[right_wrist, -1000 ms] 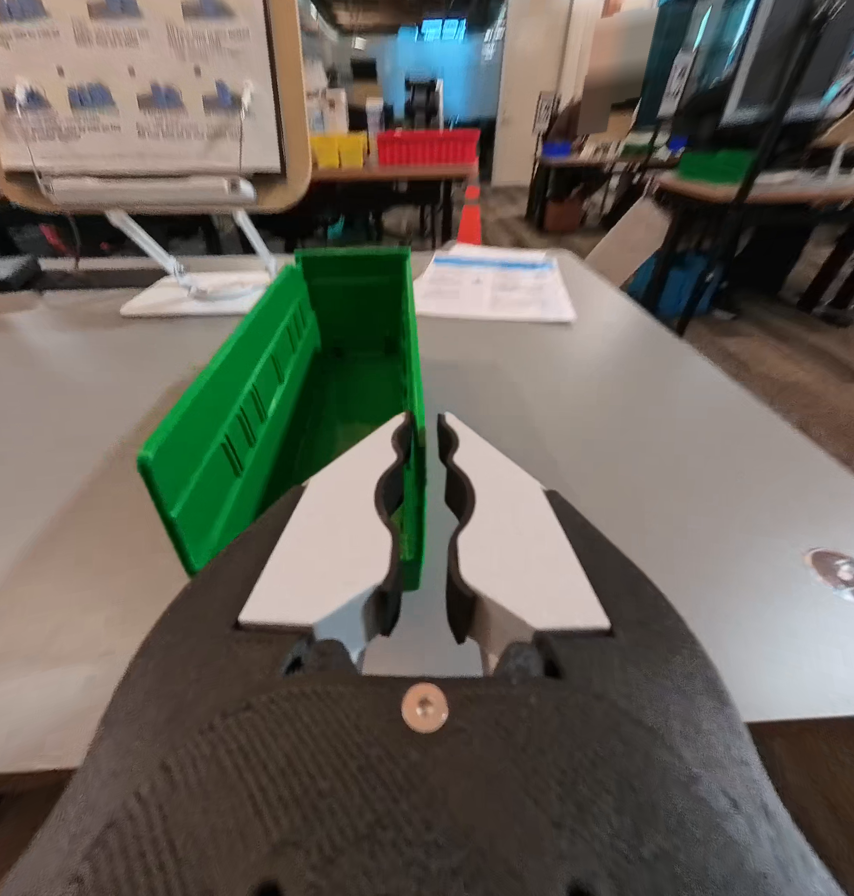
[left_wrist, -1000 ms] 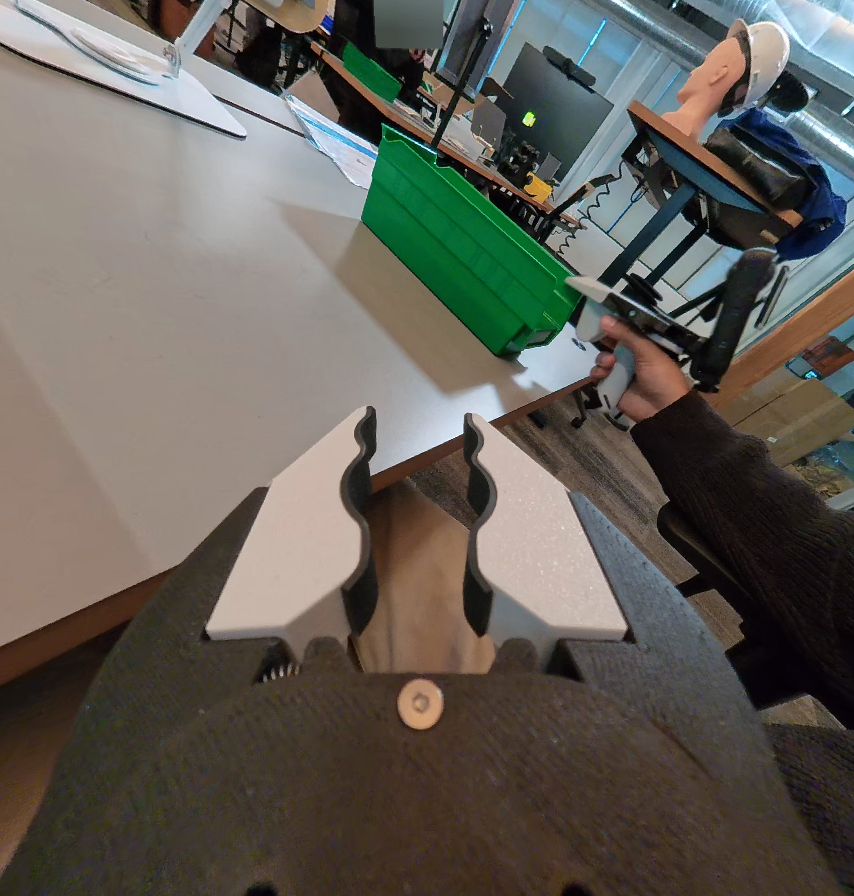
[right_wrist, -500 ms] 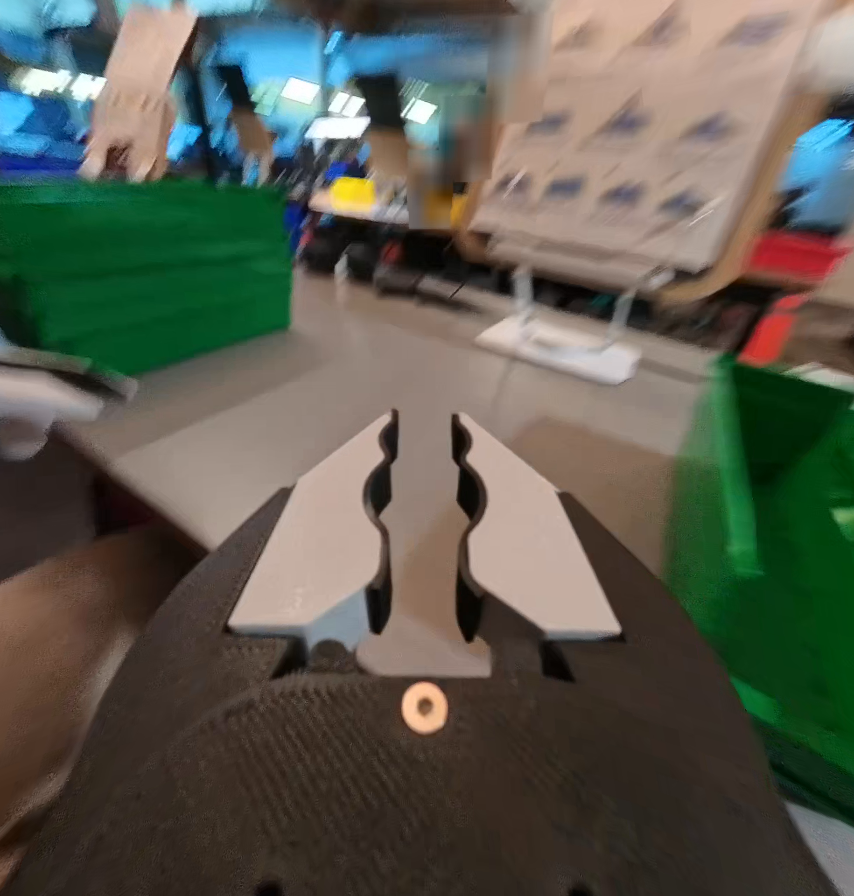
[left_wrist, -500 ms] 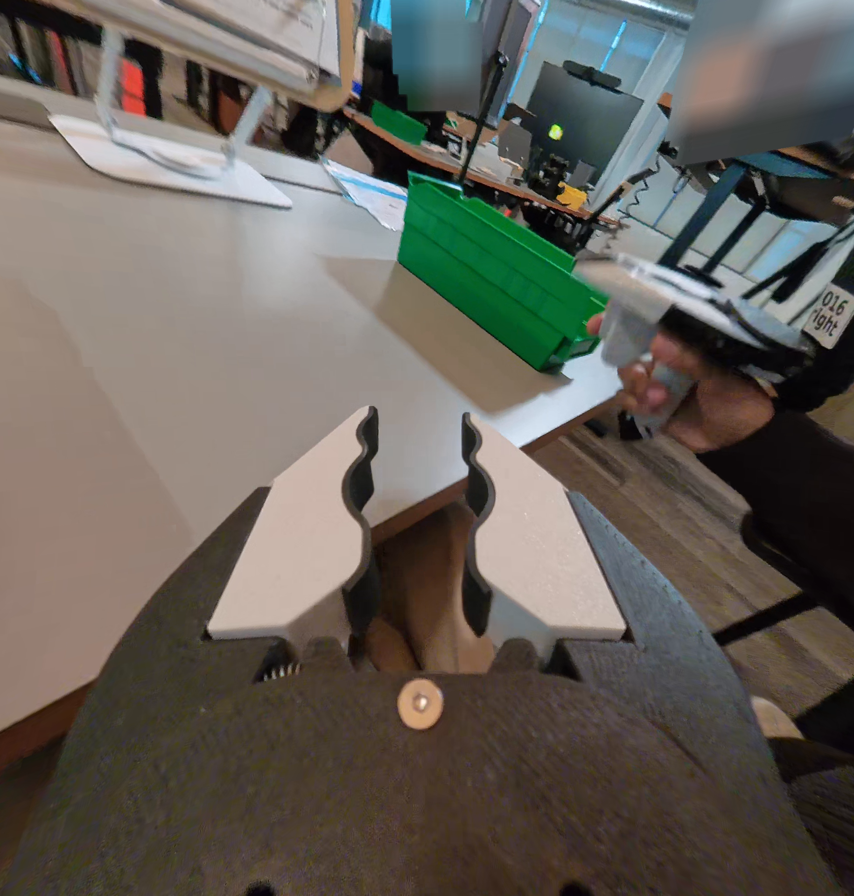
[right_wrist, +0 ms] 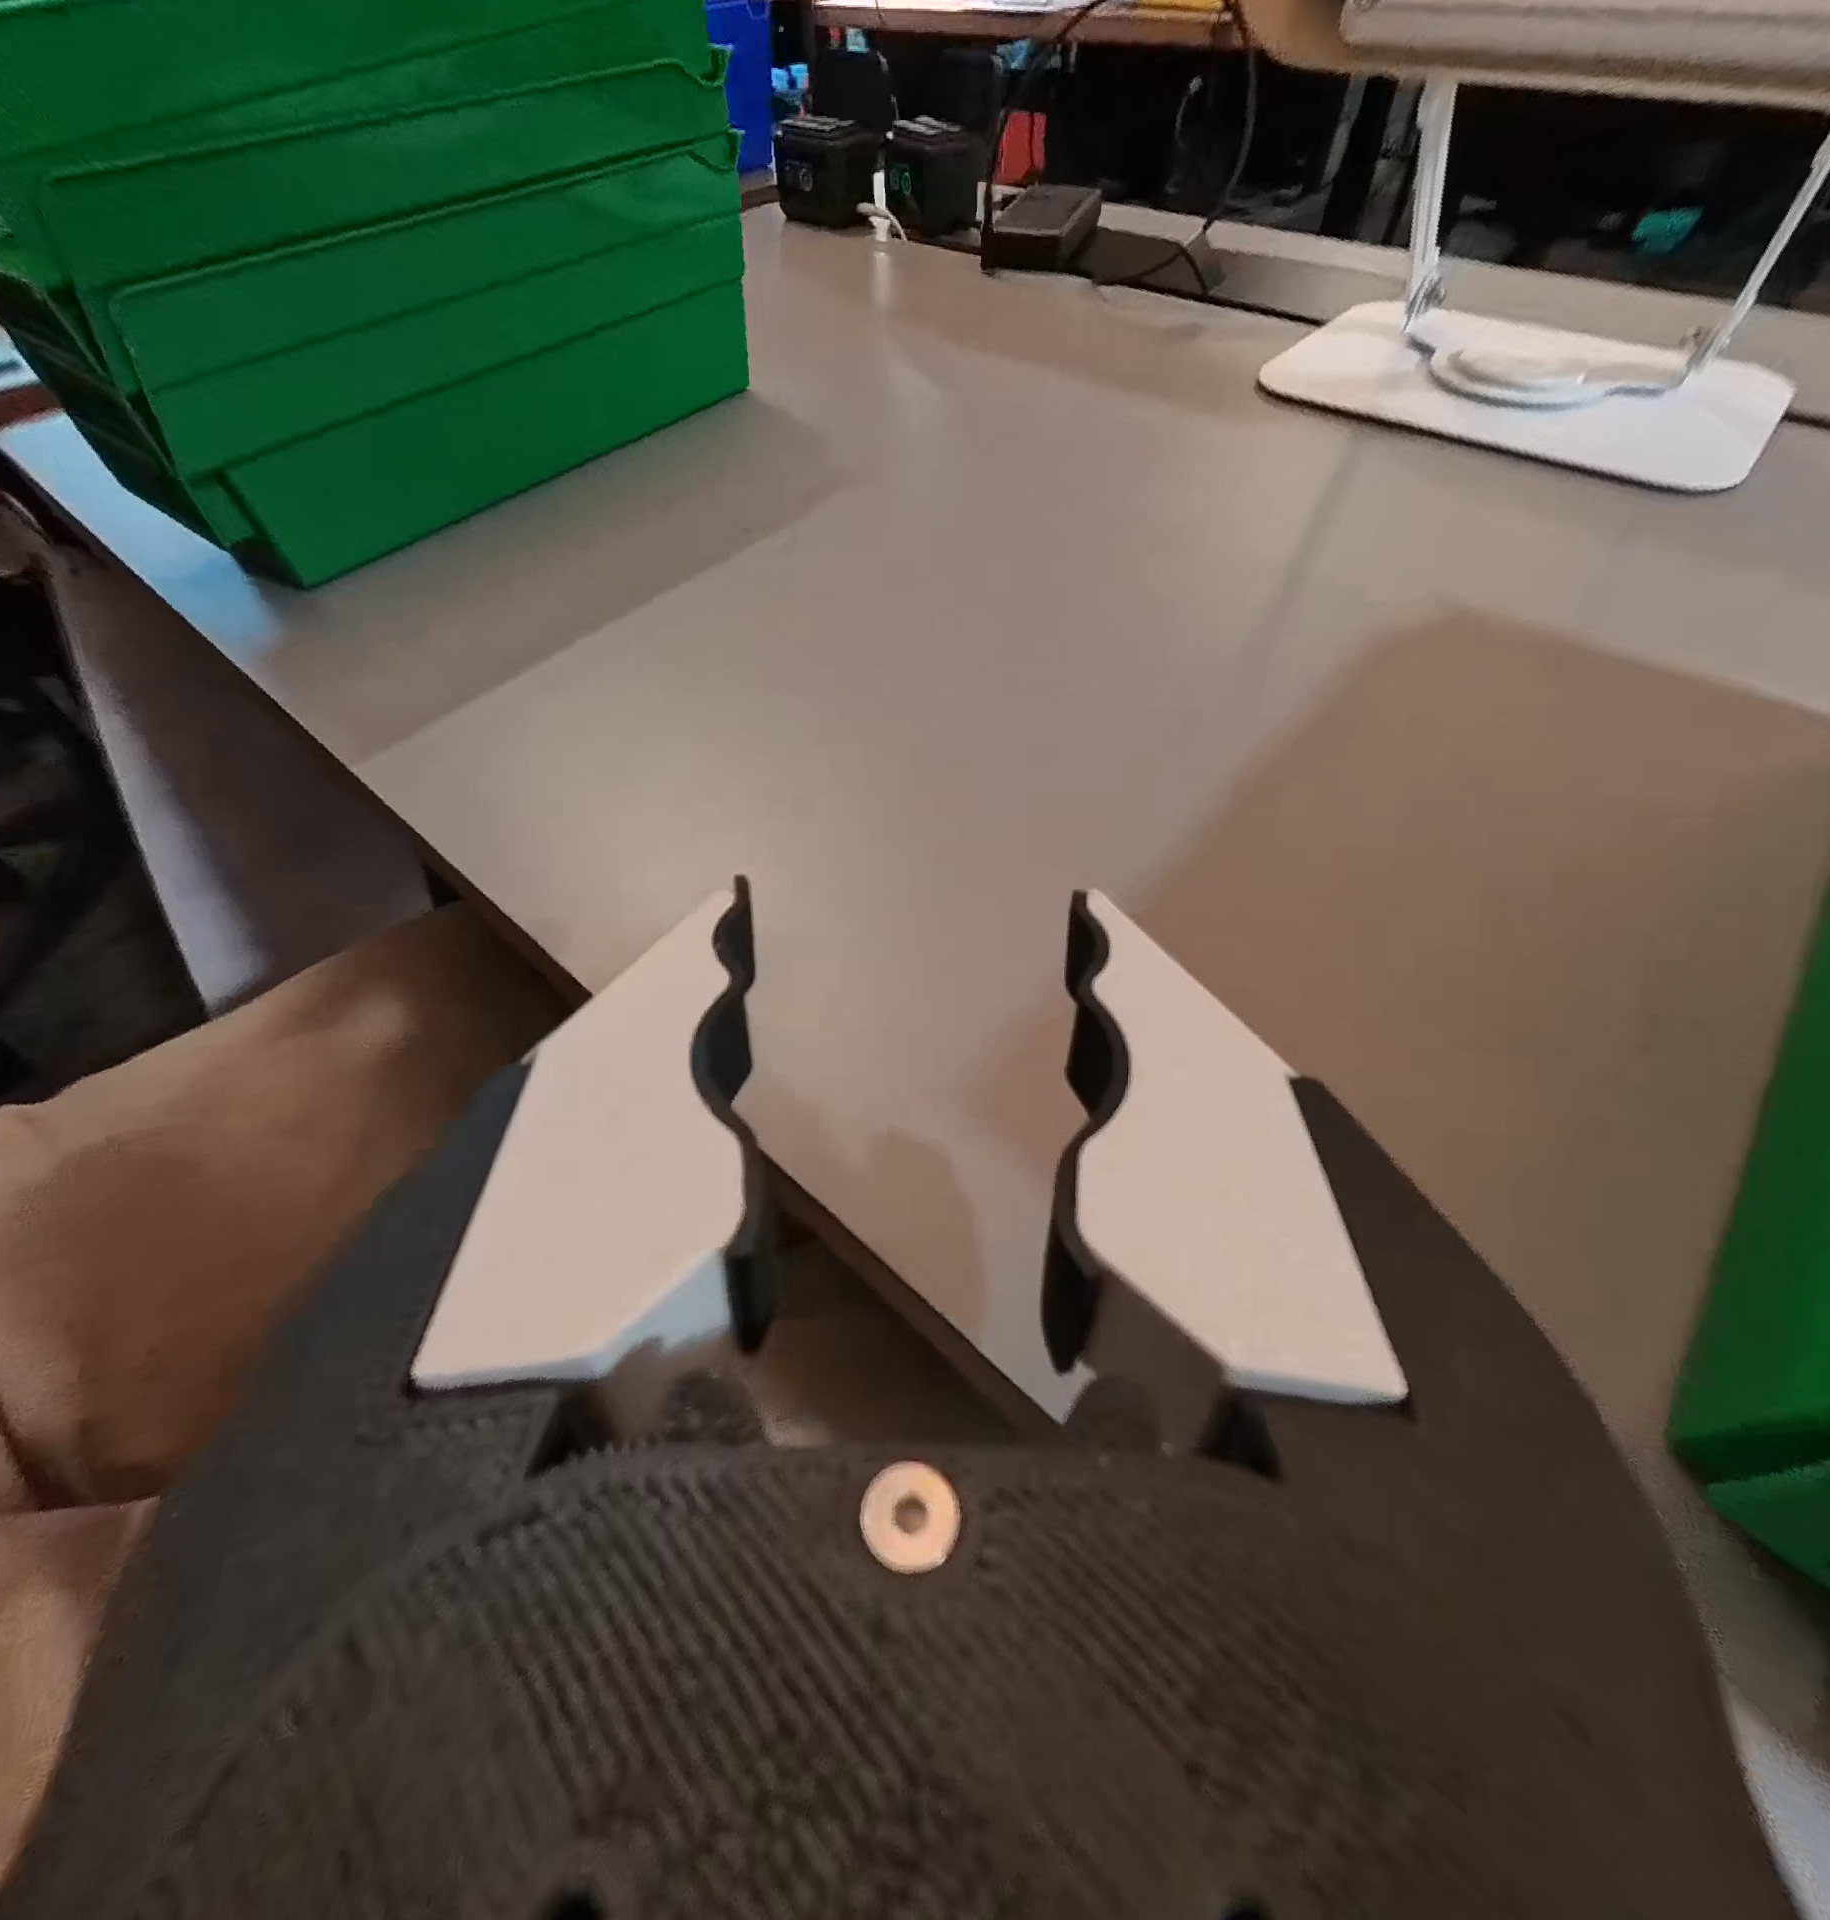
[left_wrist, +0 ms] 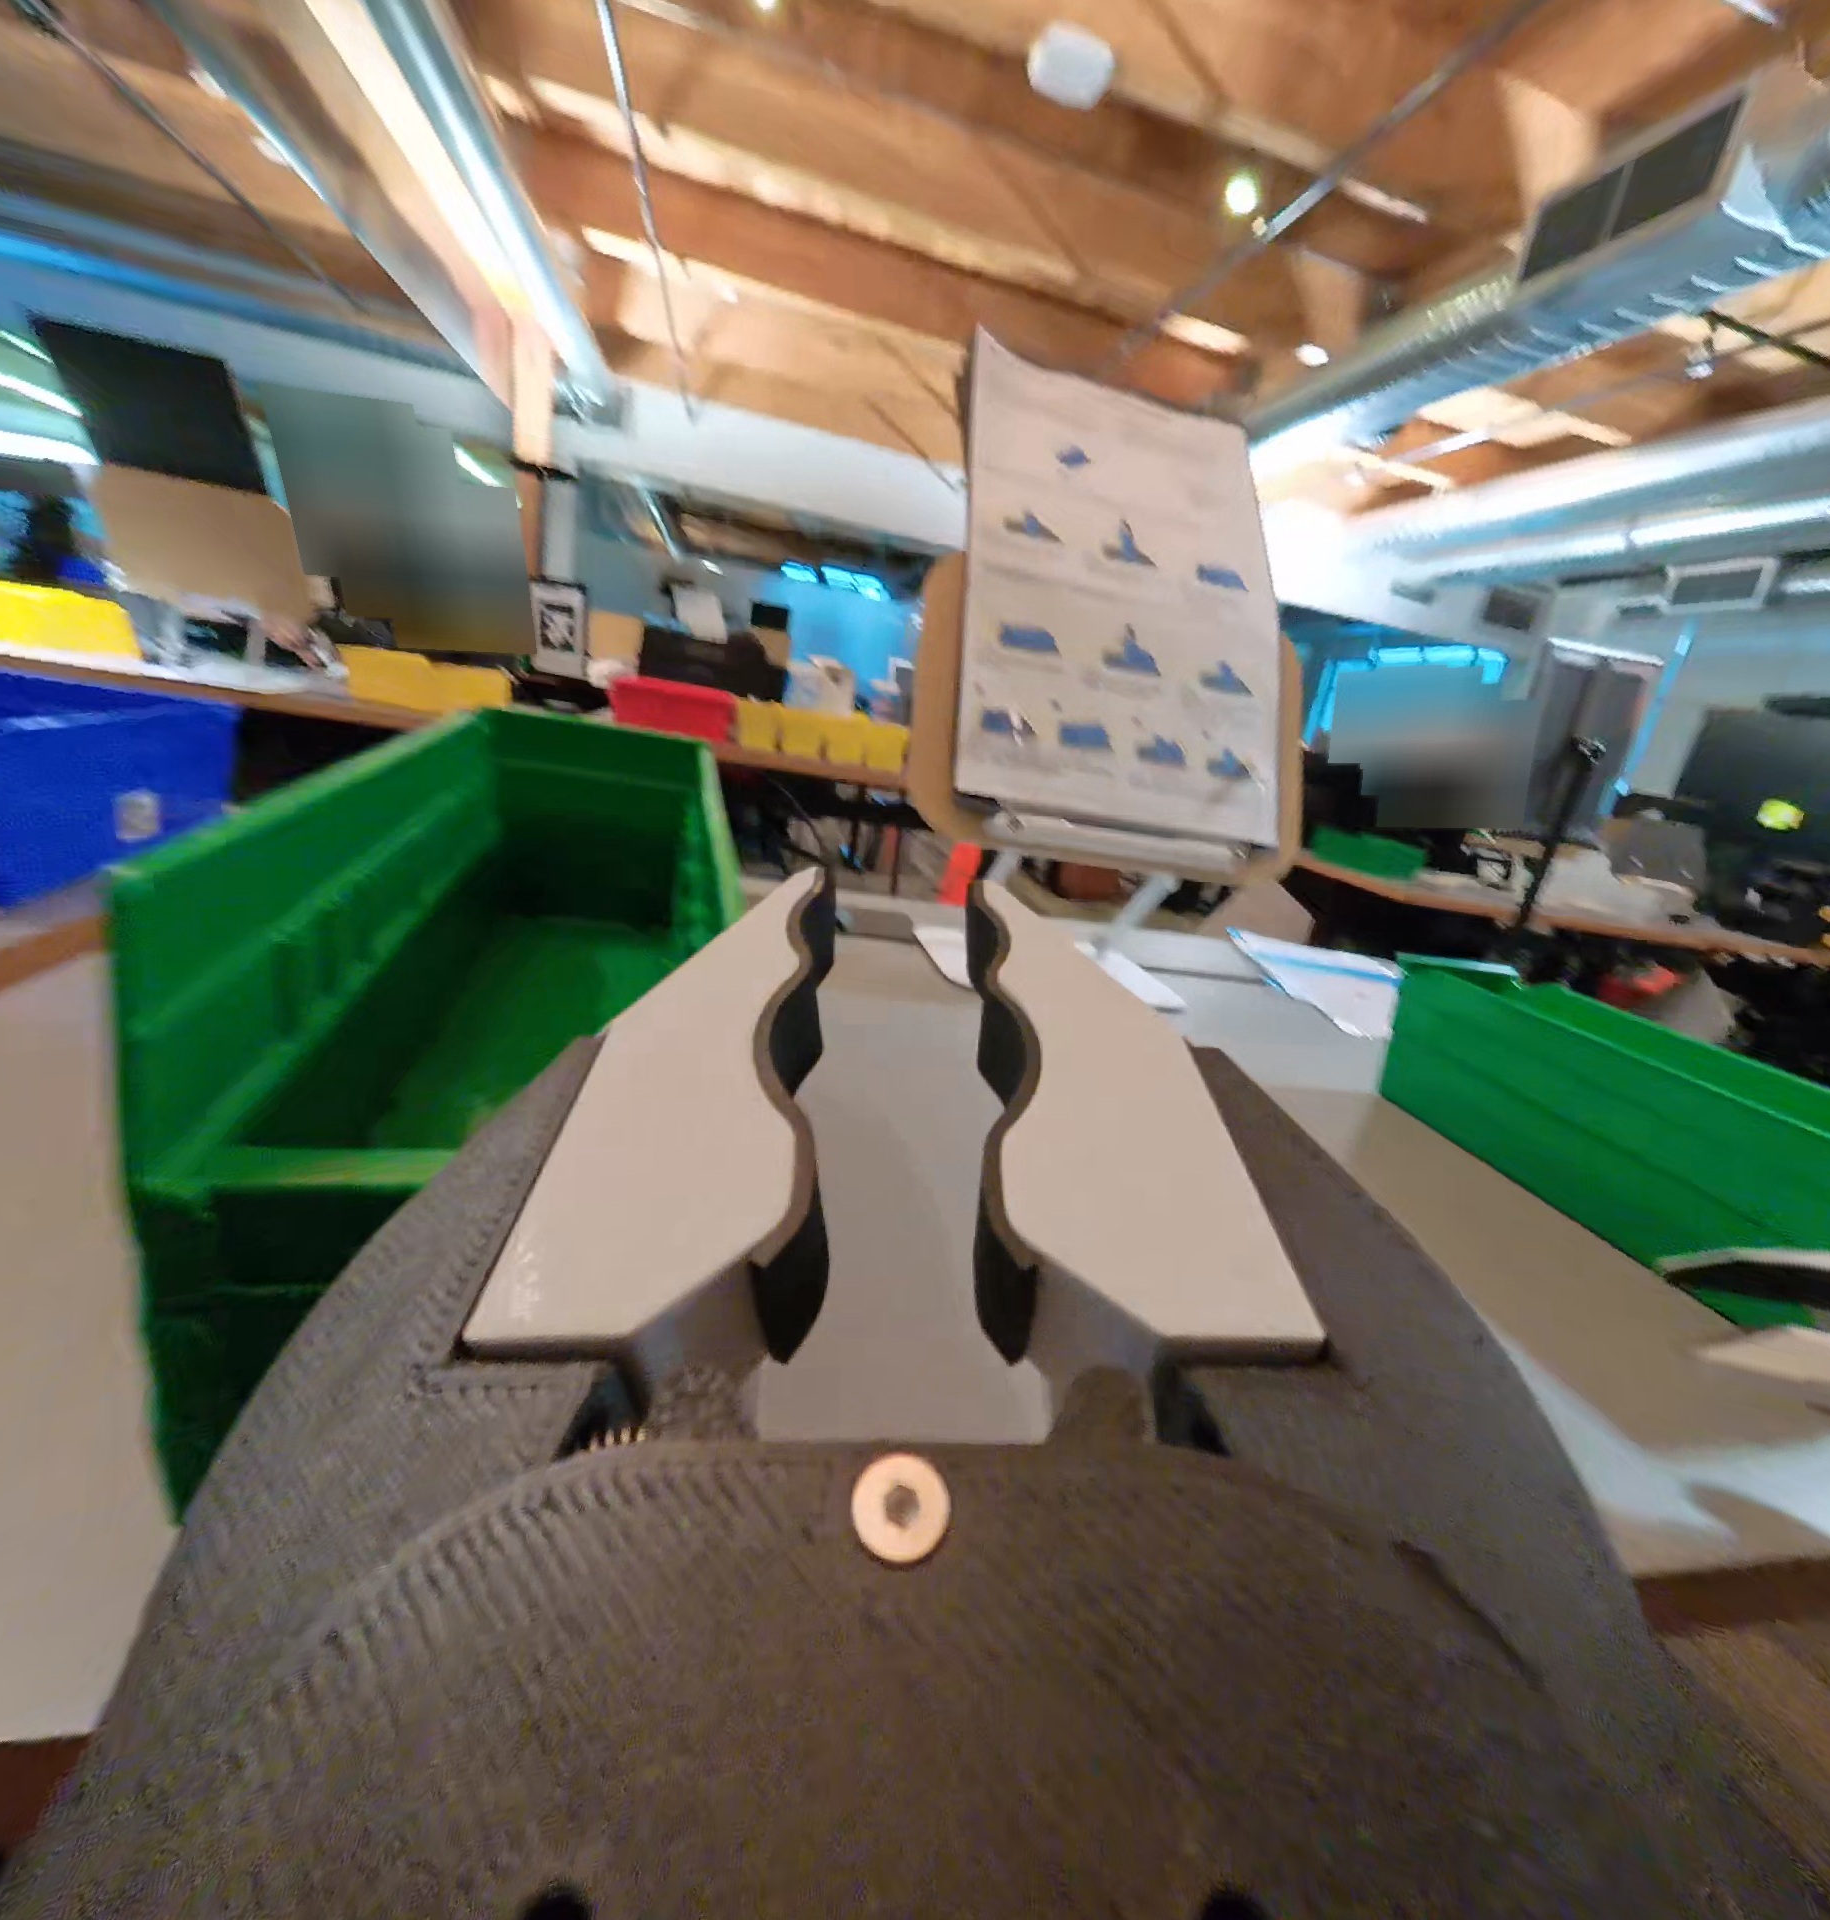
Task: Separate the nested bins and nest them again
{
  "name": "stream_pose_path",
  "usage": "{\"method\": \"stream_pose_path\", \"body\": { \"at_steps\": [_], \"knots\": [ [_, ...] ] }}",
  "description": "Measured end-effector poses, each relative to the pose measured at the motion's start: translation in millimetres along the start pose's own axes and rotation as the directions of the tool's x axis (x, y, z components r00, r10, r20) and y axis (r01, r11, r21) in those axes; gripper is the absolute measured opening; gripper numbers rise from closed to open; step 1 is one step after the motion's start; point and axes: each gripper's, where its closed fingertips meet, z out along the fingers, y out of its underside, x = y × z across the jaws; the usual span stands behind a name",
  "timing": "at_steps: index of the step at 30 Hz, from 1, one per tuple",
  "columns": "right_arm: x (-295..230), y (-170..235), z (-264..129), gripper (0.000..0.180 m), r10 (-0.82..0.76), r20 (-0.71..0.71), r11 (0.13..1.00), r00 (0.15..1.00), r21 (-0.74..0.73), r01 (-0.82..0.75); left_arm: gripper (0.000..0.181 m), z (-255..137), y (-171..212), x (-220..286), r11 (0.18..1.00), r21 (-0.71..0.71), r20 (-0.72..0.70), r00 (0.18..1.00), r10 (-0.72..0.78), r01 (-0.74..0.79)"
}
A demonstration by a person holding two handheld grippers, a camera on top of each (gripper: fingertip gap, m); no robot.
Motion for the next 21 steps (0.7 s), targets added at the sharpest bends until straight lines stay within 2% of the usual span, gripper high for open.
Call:
{"method": "stream_pose_path", "body": {
  "at_steps": [2, 6, 10, 15, 20, 21],
  "knots": [
    [-2.1, 1.0, 0.2, 0.066, 0.047, 0.03, 0.999, 0.998, -0.003, -0.047, 0.022, -2.6, -13.7, -20.2, 0.999, 0.048, 0.058, 0.998, 0.02, -0.023],
    [-19.7, 5.5, 2.2, 0.09, 0.147, 0.153, 0.989, 0.977, -0.039, -0.143, 0.031, -7.1, -24.1, -61.7, 0.997, 0.076, 0.167, 0.986, 0.01, -0.023],
    [-26.6, 9.7, 4.4, 0.089, 0.142, 0.184, 0.989, 0.973, -0.067, -0.132, 0.036, -9.8, -31.5, -81.4, 0.994, 0.101, 0.211, 0.977, 0.021, -0.043],
    [-24.5, 10.4, 3.1, 0.051, 0.005, 0.152, 0.999, 0.988, -0.042, 0.002, 0.038, -10.5, -31.7, -109.9, 0.995, 0.069, 0.287, 0.957, 0.049, -0.072],
    [-18.9, 21.3, 5.0, 0.022, -0.054, 0.125, 0.993, 0.991, -0.098, 0.066, 0.041, -8.4, -19.3, -129.7, 0.999, 0.006, 0.328, 0.944, 0.034, -0.038],
    [-17.5, 24.0, 5.5, 0.002, -0.069, 0.12, 0.99, 0.99, -0.113, 0.082, 0.041, -7.5, -16.8, -130.6, 0.999, -0.009, 0.33, 0.943, 0.04, -0.039]
  ]
}}
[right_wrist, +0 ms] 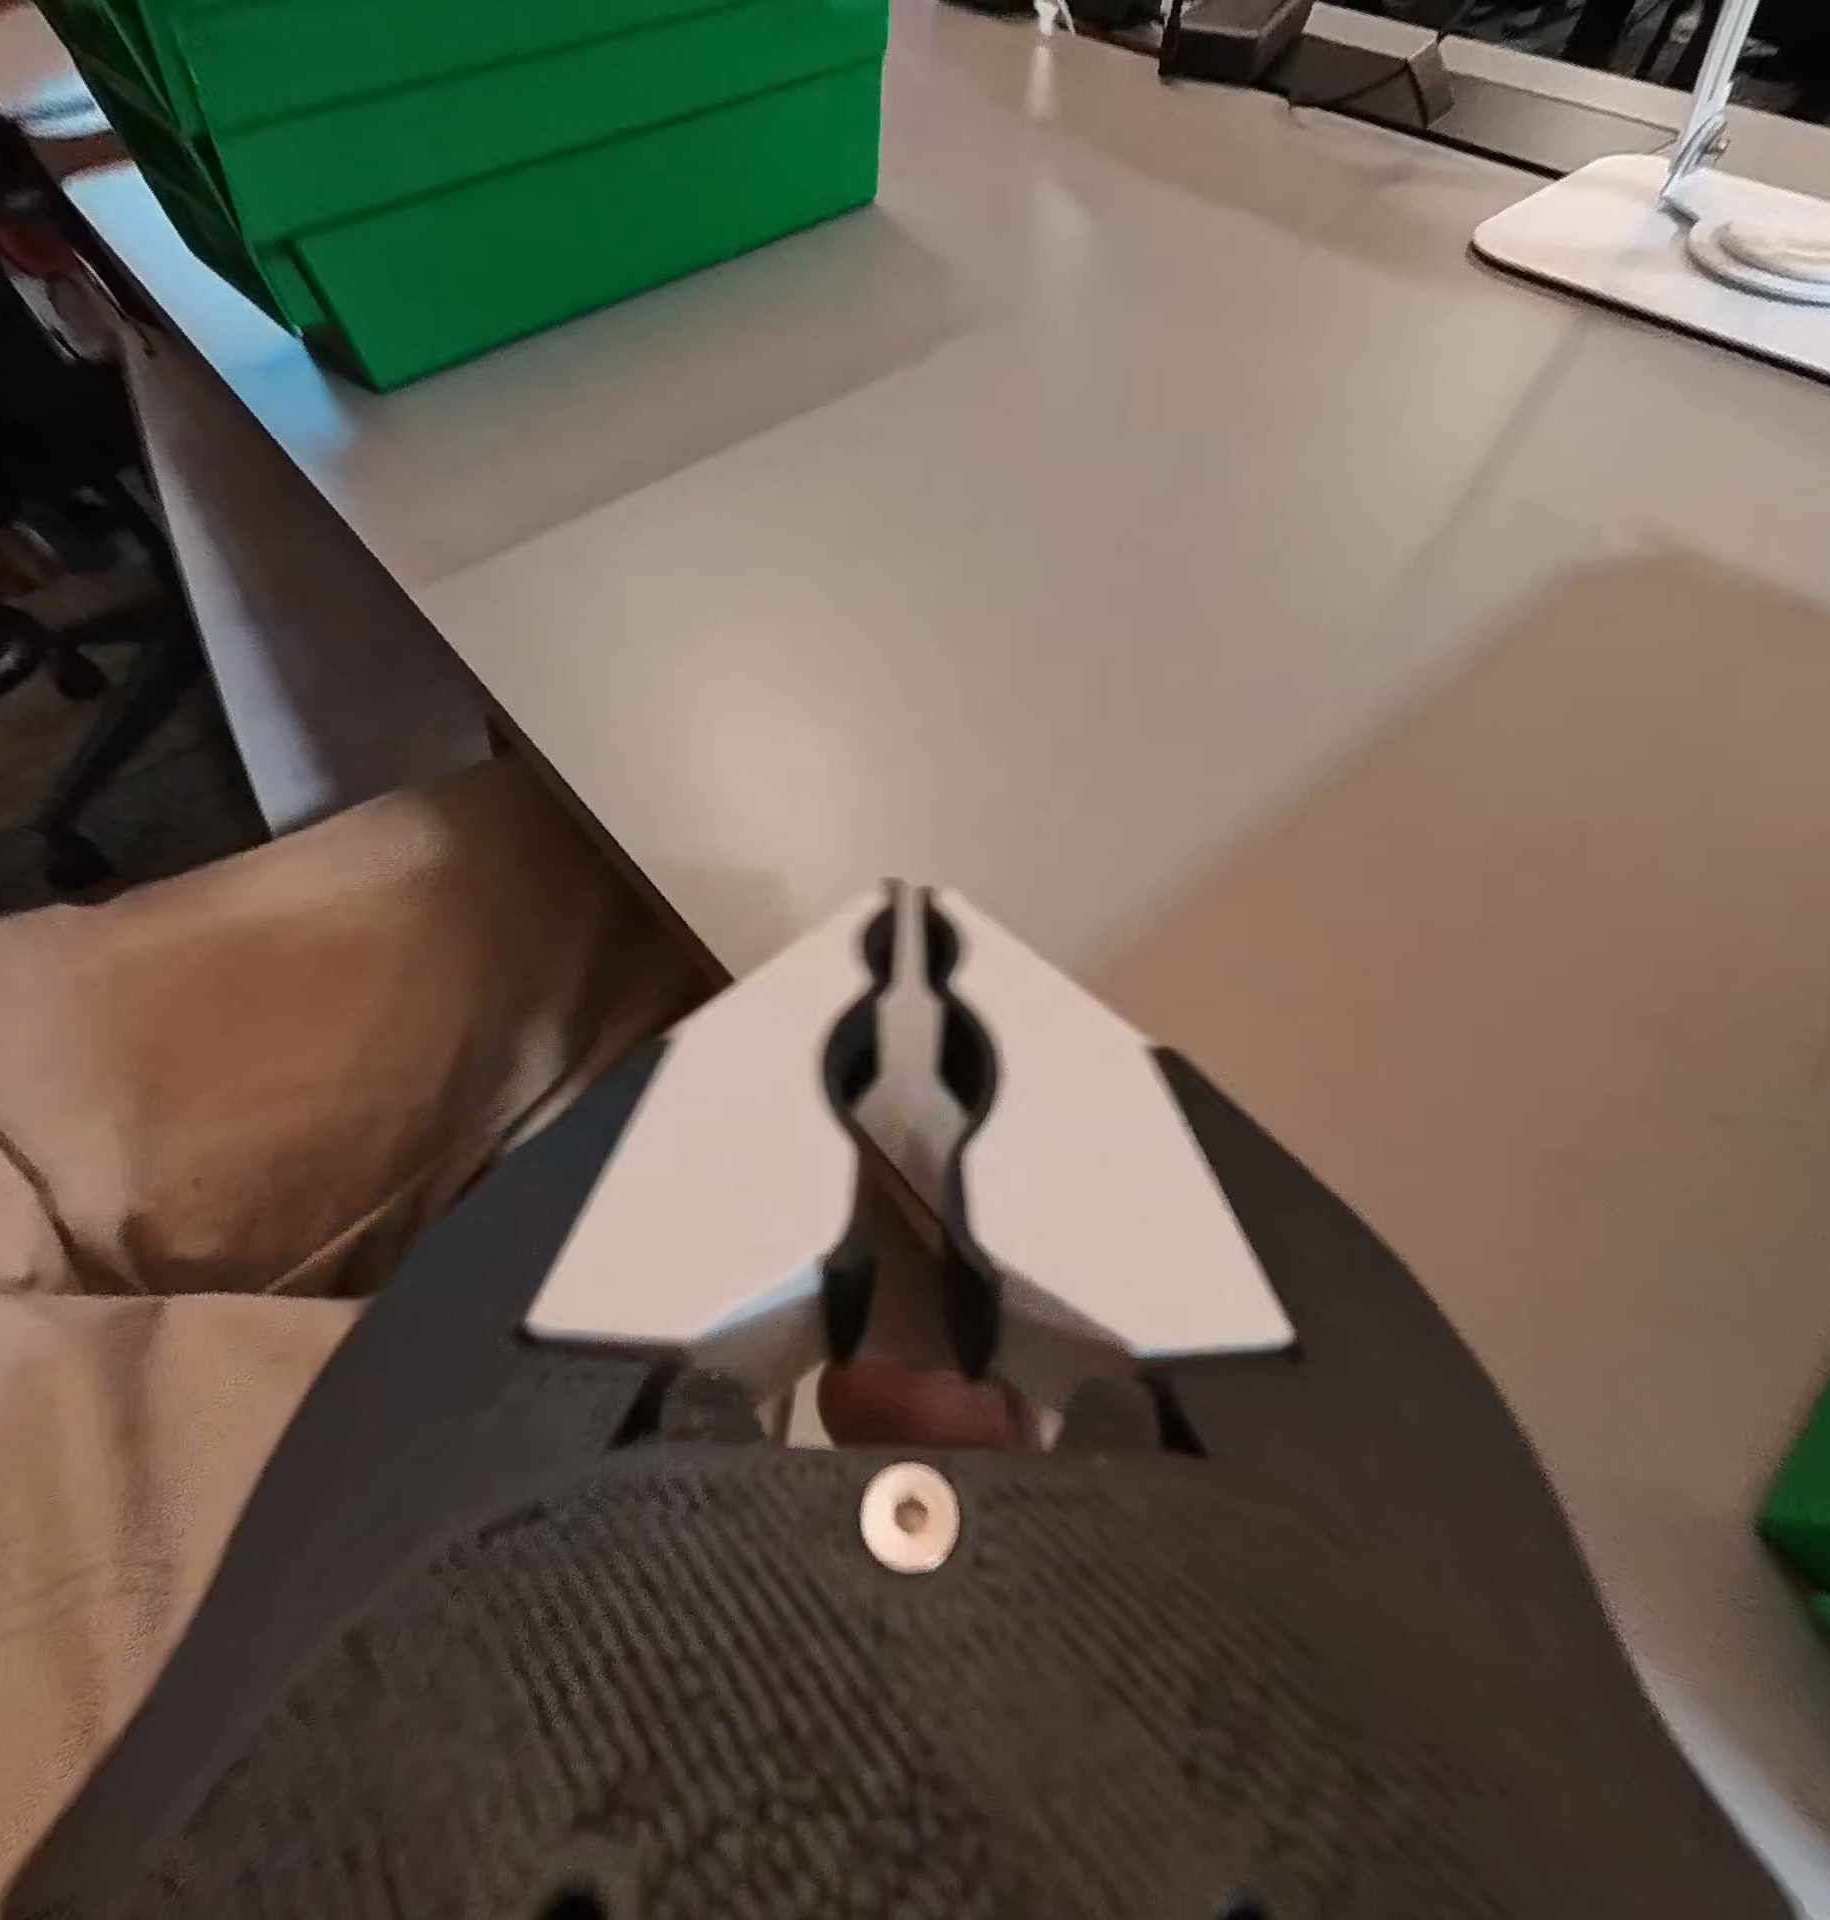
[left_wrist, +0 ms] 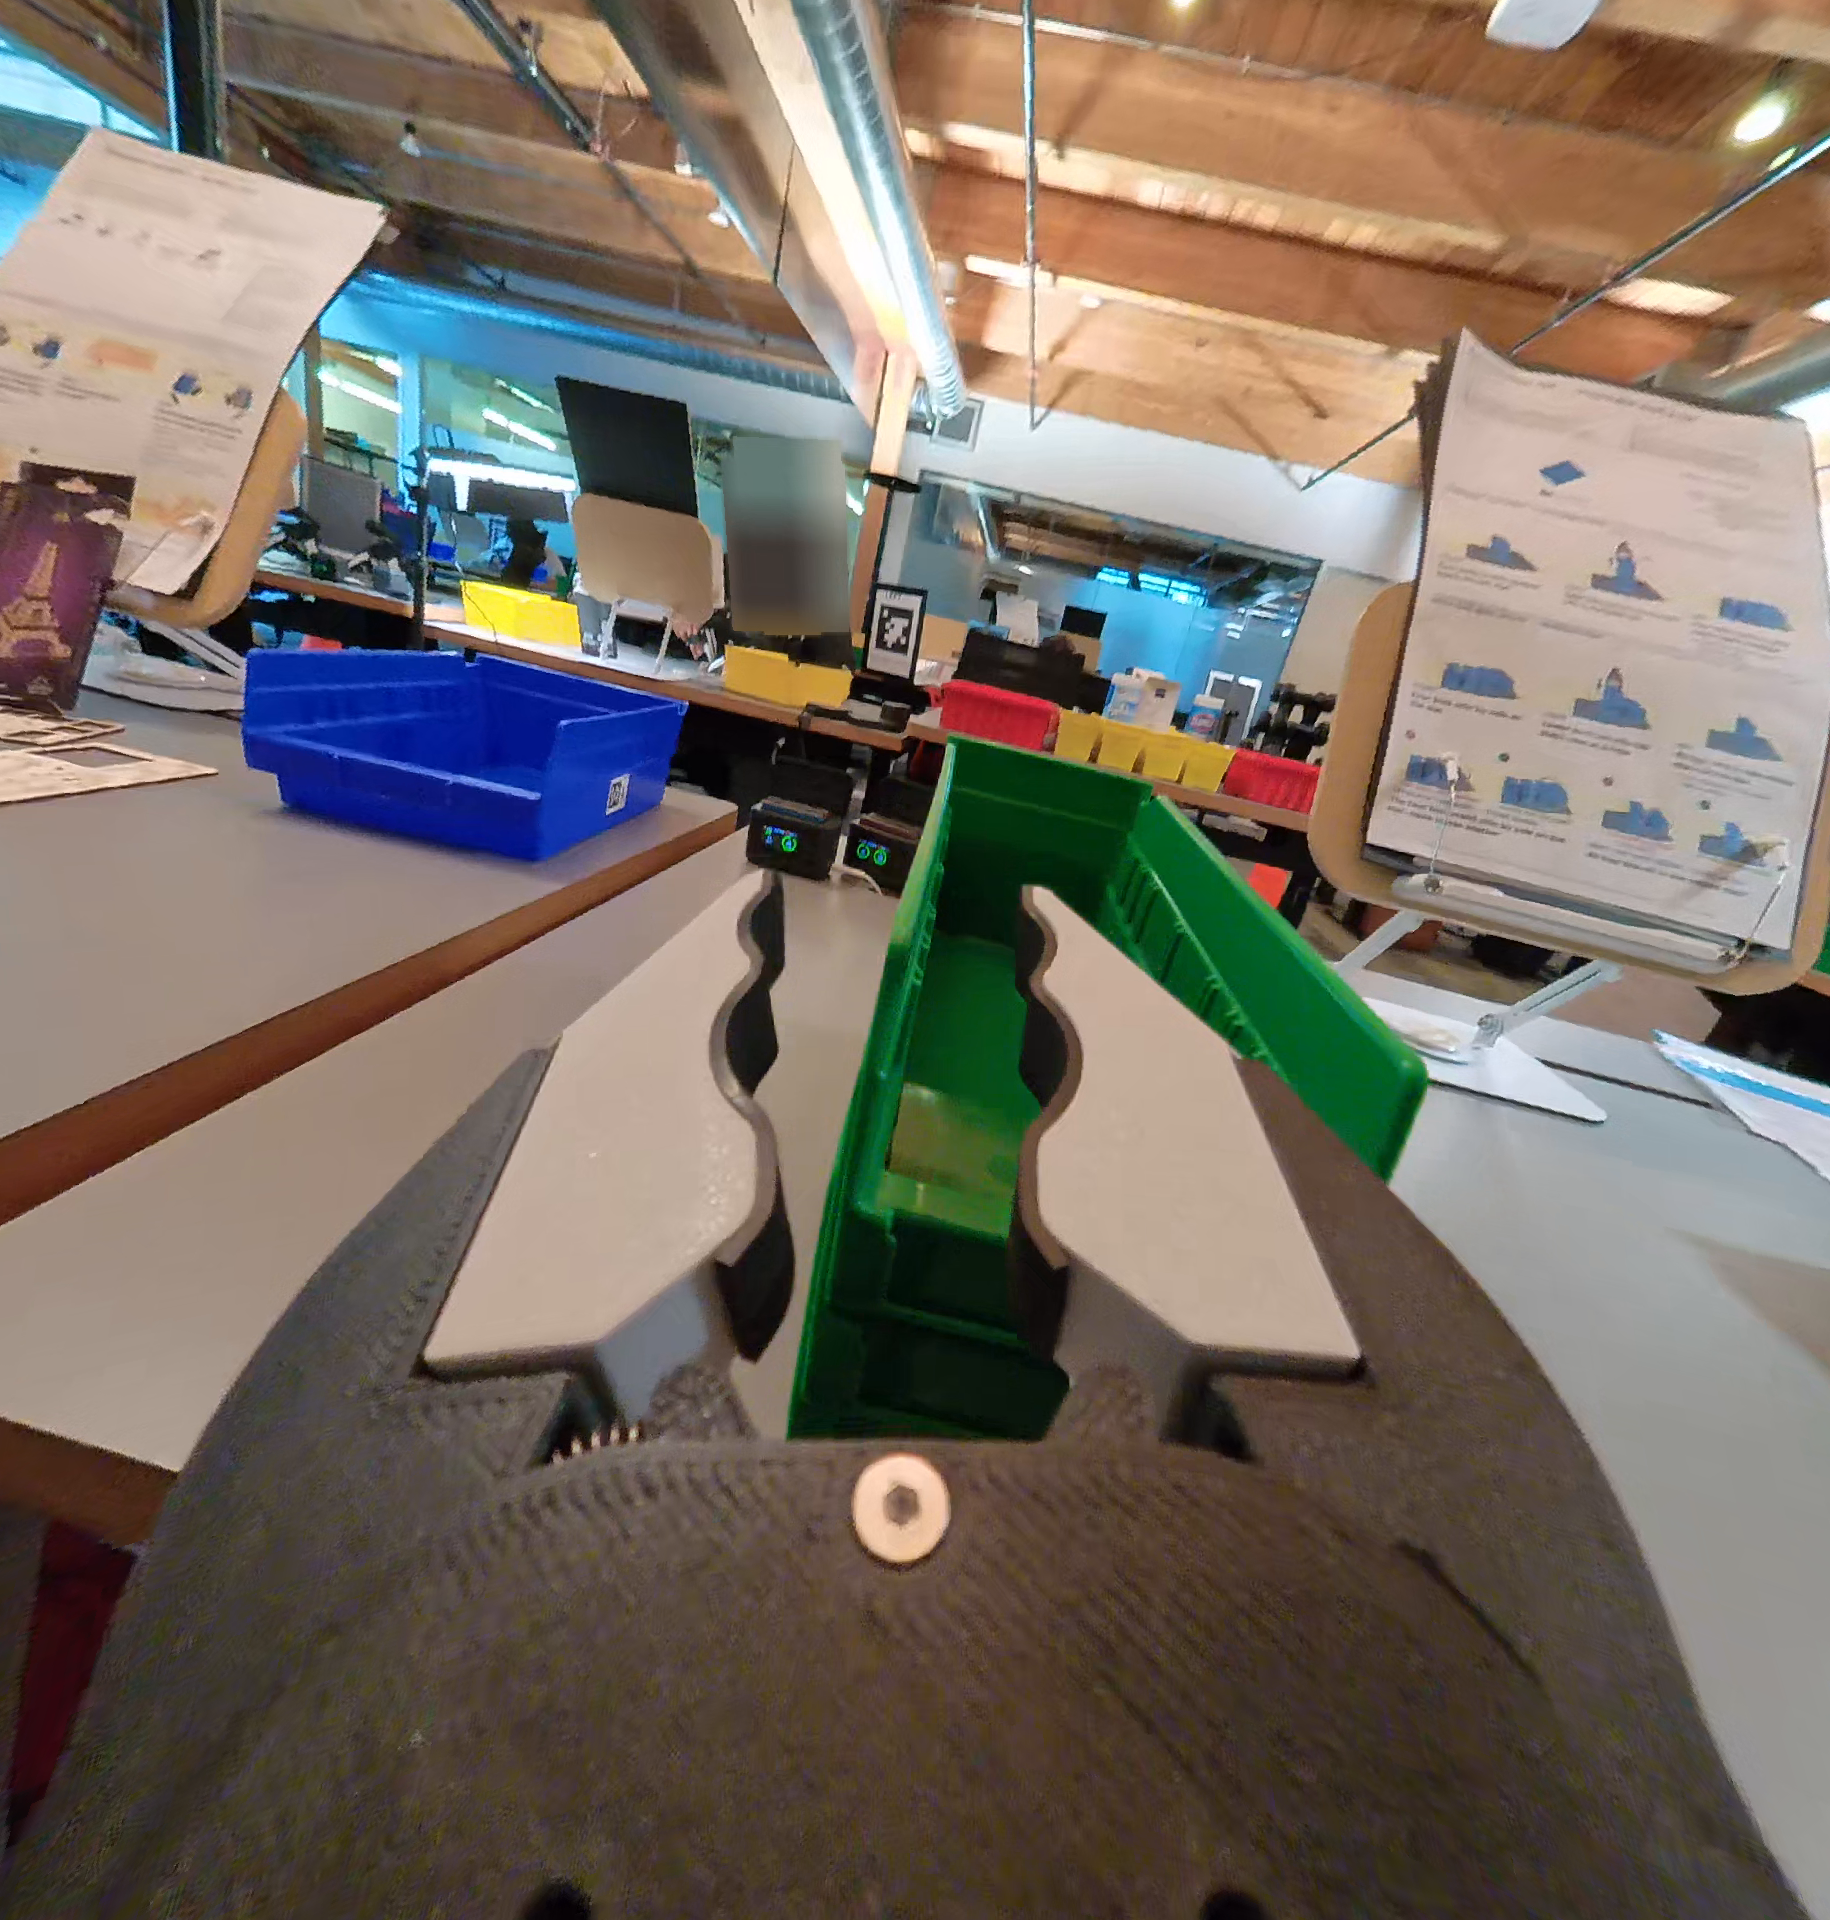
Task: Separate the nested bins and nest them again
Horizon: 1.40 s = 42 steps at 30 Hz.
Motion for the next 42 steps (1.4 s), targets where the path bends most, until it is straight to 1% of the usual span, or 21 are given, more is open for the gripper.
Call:
{"method": "stream_pose_path", "body": {
  "at_steps": [2, 4, 6, 14, 20, 24, 25, 26, 27, 31, 33, 36, 42],
  "knots": [
    [-5.3, 6.2, 2.1, 0.0, -0.035, 0.04, 0.999, 0.999, -0.04, 0.037, 0.042, 2.5, 6.5, 0.5, 0.999, -0.04, 0.001, 1.0, 0.013, -0.012],
    [-12.9, 11.3, 4.4, 0.0, -0.029, 0.093, 0.997, 0.995, -0.073, 0.036, 0.044, 4.1, 13.4, -0.6, 0.996, -0.087, 0.016, 1.0, 0.018, -0.016],
    [-20.7, 12.1, 5.3, 0.0, -0.005, 0.143, 0.996, 0.99, -0.087, 0.018, 0.045, 4.8, 15.1, 1.1, 0.995, -0.102, 0.012, 1.0, 0.023, -0.021],
    [-17.5, -2.3, 0.1, 0.0, 0.016, 0.139, 1.0, 0.99, -0.019, -0.014, 0.044, 8.9, 24.3, -0.7, 0.984, -0.17, 0.001, 0.999, 0.045, -0.044],
    [-9.0, 0.8, -0.2, 0.0, -0.001, 0.09, 1.0, 0.996, -0.024, 0.004, 0.029, 14.0, 35.5, 4.0, 0.97, -0.236, -0.055, 0.997, 0.056, -0.067],
    [-11.3, 5.3, 2.4, 0.0, -0.027, 0.09, 0.999, 0.996, -0.044, 0.031, 0.004, 20.3, 38.8, 2.4, 0.952, -0.276, -0.072, 0.991, 0.114, -0.129],
    [-12.0, 6.3, 3.0, 0.0, -0.034, 0.091, 0.998, 0.995, -0.048, 0.039, 0.0, 21.1, 37.7, 0.8, 0.949, -0.279, -0.076, 0.989, 0.129, -0.145],
    [-12.6, 7.0, 3.3, 0.0, -0.04, 0.092, 0.998, 0.995, -0.051, 0.045, 0.0, 21.4, 37.6, 1.1, 0.946, -0.287, -0.093, 0.987, 0.13, -0.152],
    [-12.8, 7.4, 3.5, 0.0, -0.045, 0.091, 0.997, 0.995, -0.052, 0.05, 0.0, 21.5, 37.5, 1.1, 0.946, -0.293, -0.101, 0.988, 0.114, -0.139],
    [-13.1, 7.8, 3.2, 0.0, -0.054, 0.09, 0.997, 0.995, -0.052, 0.059, 0.0, 22.6, 33.8, 0.8, 0.96, -0.28, -0.094, 0.995, -0.023, -0.005],
    [-12.4, 8.7, 3.2, 0.0, -0.054, 0.085, 0.997, 0.995, -0.056, 0.059, 0.0, 22.7, 28.0, 0.8, 0.971, -0.241, -0.097, 0.995, -0.023, -0.001],
    [-11.7, 10.2, 3.4, 0.0, -0.057, 0.082, 0.996, 0.995, -0.063, 0.062, 0.0, 21.7, 24.8, 2.8, 0.975, -0.222, -0.11, 0.993, -0.037, 0.012],
    [-11.2, 12.0, 4.0, 0.0, -0.065, 0.078, 0.995, 0.995, -0.072, 0.071, 0.0, 21.3, 18.8, 0.7, 0.973, -0.188, -0.126, 0.979, -0.161, 0.136]
  ]
}}
